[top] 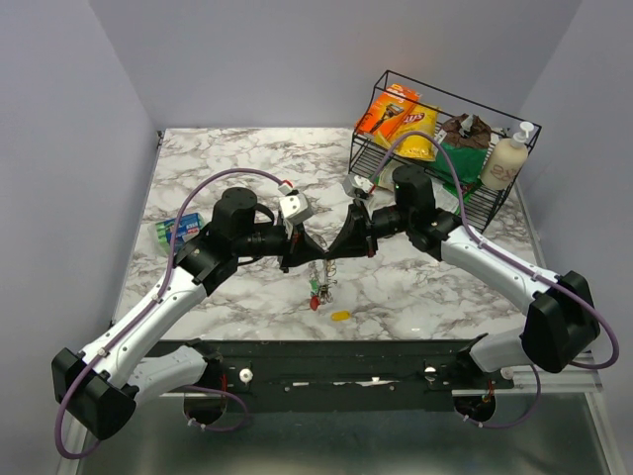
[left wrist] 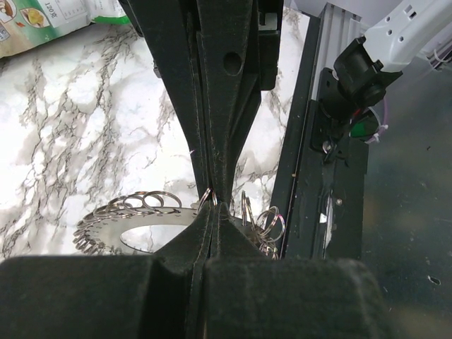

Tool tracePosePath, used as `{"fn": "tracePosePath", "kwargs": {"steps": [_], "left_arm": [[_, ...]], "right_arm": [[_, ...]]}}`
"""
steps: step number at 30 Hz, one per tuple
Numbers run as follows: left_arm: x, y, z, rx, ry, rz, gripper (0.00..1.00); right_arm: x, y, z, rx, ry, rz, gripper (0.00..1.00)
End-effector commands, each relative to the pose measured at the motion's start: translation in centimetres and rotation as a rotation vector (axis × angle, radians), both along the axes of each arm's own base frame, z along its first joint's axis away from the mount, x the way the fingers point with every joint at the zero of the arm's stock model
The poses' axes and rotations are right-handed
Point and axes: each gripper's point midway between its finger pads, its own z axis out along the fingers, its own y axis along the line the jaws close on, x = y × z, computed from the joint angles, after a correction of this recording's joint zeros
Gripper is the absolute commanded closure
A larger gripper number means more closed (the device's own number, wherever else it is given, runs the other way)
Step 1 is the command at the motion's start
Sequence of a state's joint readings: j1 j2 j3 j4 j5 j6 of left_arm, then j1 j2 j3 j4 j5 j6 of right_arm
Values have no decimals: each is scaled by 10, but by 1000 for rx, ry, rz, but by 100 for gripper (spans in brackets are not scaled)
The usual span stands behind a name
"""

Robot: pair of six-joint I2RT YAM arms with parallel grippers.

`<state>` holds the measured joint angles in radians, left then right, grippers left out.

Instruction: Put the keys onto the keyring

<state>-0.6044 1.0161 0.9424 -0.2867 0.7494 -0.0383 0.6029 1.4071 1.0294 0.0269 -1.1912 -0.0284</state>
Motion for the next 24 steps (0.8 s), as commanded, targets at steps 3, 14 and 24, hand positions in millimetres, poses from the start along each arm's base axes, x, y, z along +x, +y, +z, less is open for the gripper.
{"fn": "tracePosePath", "kwargs": {"steps": [3,14,24], "left_arm": [[7,0,42,-99,-125,48,84],[35,8,52,-157,-140,242,35],[17,1,58,-254,-136,117,33]], "right_arm": [[6,1,2,-1,-30,-65,99],[4,-1,24,114,-22,-153,99],[3,-11,67,300,-100,-269,99]]}}
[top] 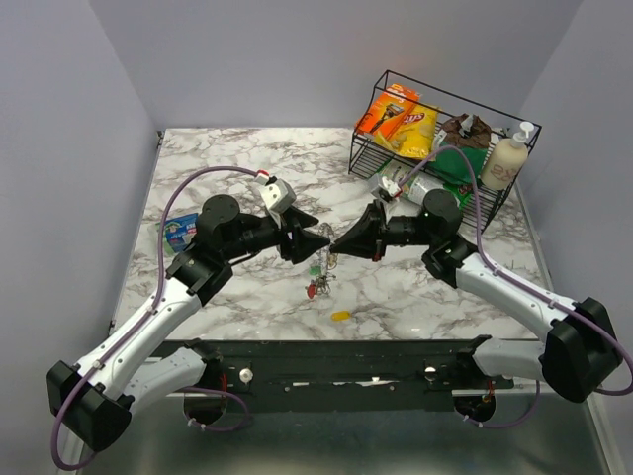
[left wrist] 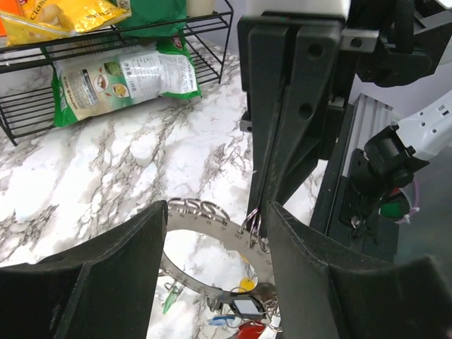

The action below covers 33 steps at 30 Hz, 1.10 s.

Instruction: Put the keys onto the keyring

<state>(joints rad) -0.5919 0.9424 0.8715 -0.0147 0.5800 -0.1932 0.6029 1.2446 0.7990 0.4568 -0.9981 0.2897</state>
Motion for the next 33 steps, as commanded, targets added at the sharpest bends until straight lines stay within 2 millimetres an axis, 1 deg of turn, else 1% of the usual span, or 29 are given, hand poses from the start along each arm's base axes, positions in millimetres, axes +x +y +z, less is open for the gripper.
{"fn": "tracePosePath", "kwargs": {"steps": [1,3,4,6,8,11,14,16,18,20,24,29,30,33], "left_arm": [[-18,-4,15,-80,-52,-103,33],[-24,-5,22,-107,-78,-138,33],[-31,-6,24,-116,-94,-172,33],[-37,-6,25,-131,-111,-202,34],[-46,-7,27,-142,-131,-250,35],[-55,-9,24,-141,-133,-315,38],[-60,-11,22,-137,-124,-356,42],[-59,-12,20,-132,-111,-359,46],[-58,-12,18,-126,-110,-360,48],[-57,-12,18,-126,-110,-354,50],[-54,-11,18,-121,-120,-328,57],[-50,-11,21,-124,-127,-306,64],[-50,-11,20,-124,-123,-305,68],[-47,-11,21,-126,-123,-291,70]], "right_arm": [[-1,-5,45,166,-91,-78,99],[-2,-7,51,195,-106,-87,99],[-3,-7,50,198,-99,-89,99],[-6,-9,55,217,-114,-86,99],[-8,-10,56,226,-117,-83,99],[-12,-12,59,241,-131,-74,99],[-15,-14,62,252,-145,-68,99],[-17,-14,64,256,-153,-62,99],[-19,-15,65,262,-160,-56,99],[-20,-15,64,259,-158,-50,99],[-22,-16,65,261,-162,-47,99],[-22,-15,64,255,-165,-38,99],[-23,-15,63,254,-164,-35,99],[-23,-15,62,250,-162,-31,99]]}}
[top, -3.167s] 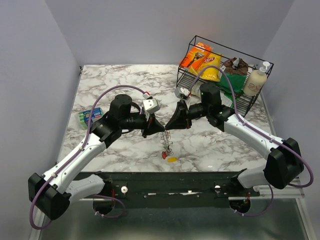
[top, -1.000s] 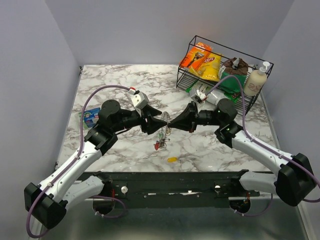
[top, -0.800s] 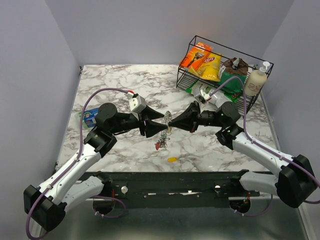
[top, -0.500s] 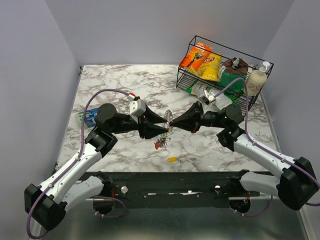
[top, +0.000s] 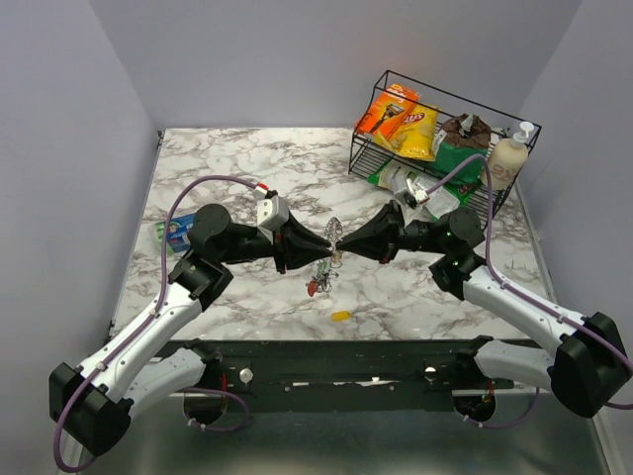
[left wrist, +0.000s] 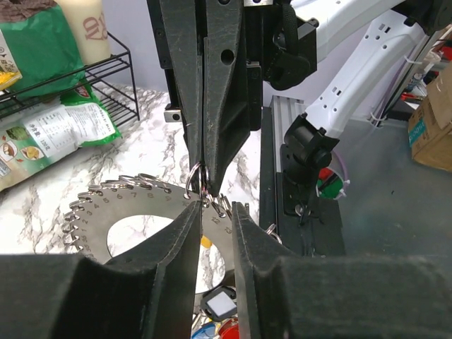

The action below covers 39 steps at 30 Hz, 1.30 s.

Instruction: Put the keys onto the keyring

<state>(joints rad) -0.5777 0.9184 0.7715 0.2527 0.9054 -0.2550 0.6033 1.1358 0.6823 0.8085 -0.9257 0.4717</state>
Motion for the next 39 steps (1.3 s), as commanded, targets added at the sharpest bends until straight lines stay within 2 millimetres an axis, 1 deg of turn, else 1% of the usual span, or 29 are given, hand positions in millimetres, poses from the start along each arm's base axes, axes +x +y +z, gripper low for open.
{"fn": "tracePosePath", "kwargs": {"steps": [1,12,16,26,27,29,30,31,32,38,39], "left_arm": [[4,1,7,-14,-21,24,71],[12,-1,11,-20,-3,44,78],[15,-4,9,-14,10,41,79],[11,-5,16,-42,-1,18,80],[10,-5,16,-42,-1,15,85],[11,-5,16,-42,0,15,89],[10,-6,15,-41,4,12,94],[11,-6,15,-40,9,13,96],[11,-6,15,-42,10,10,100],[12,-6,18,-49,10,23,100],[13,-6,17,-49,10,26,95]], "right_arm": [[-8,-2,14,42,-69,16,99],[-10,0,11,31,-71,37,99],[-11,0,11,29,-73,40,99],[-11,0,8,25,-68,44,99],[-11,0,8,24,-69,45,99],[-11,0,8,24,-67,49,99],[-11,0,8,24,-66,51,99],[-11,0,6,23,-62,53,99],[-12,0,6,22,-63,57,99],[-11,0,4,22,-59,56,99],[-11,1,3,21,-58,56,99]]}}
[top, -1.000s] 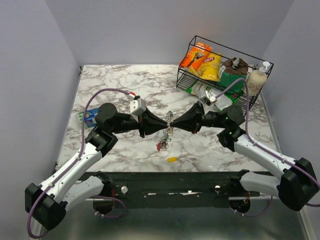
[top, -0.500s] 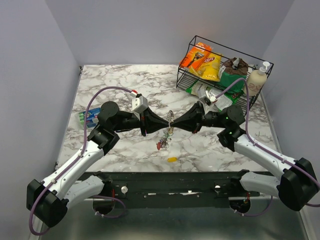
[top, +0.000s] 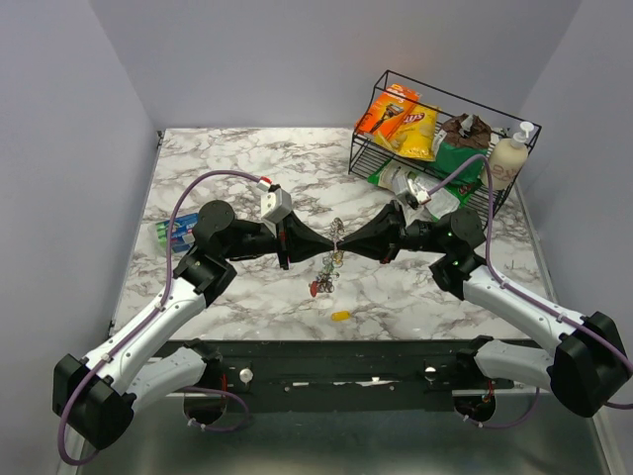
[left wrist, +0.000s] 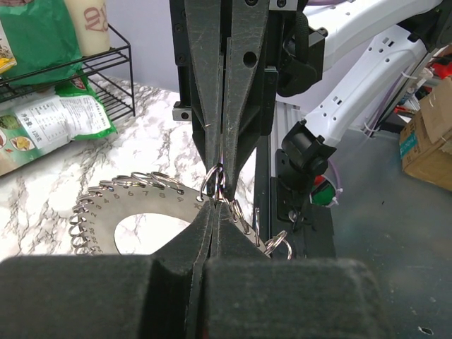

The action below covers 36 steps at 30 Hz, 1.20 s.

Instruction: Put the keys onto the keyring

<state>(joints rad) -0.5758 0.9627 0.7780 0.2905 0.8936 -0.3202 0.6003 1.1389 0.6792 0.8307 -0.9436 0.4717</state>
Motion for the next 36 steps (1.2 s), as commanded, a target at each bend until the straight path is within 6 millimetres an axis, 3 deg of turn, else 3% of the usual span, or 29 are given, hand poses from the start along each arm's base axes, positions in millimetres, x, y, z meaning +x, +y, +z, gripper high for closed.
{"fn": "tracePosePath", "kwargs": {"steps": [1,3,8,12,14,20,21,31,35,36], "left_arm": [[5,0,20,-42,-58,26,90],[7,0,19,-41,-54,35,83],[8,0,17,-38,-47,36,82],[10,0,17,-39,-45,45,71],[9,0,18,-41,-47,45,71],[10,0,19,-44,-46,52,90],[10,0,19,-44,-46,49,99],[18,2,16,-42,-29,107,100],[23,3,10,-20,-19,133,100],[24,4,8,-10,-17,143,100]], "right_arm": [[-9,1,3,18,-41,43,99],[-9,1,3,20,-42,45,99],[-10,1,3,21,-41,47,99],[-10,1,3,20,-39,49,99],[-10,1,2,21,-39,50,99],[-10,2,1,19,-33,56,99],[-11,2,1,18,-32,59,99],[-8,5,-5,5,-3,64,99],[-6,7,-9,-4,20,71,81],[-5,6,-10,-6,24,68,72]]}}
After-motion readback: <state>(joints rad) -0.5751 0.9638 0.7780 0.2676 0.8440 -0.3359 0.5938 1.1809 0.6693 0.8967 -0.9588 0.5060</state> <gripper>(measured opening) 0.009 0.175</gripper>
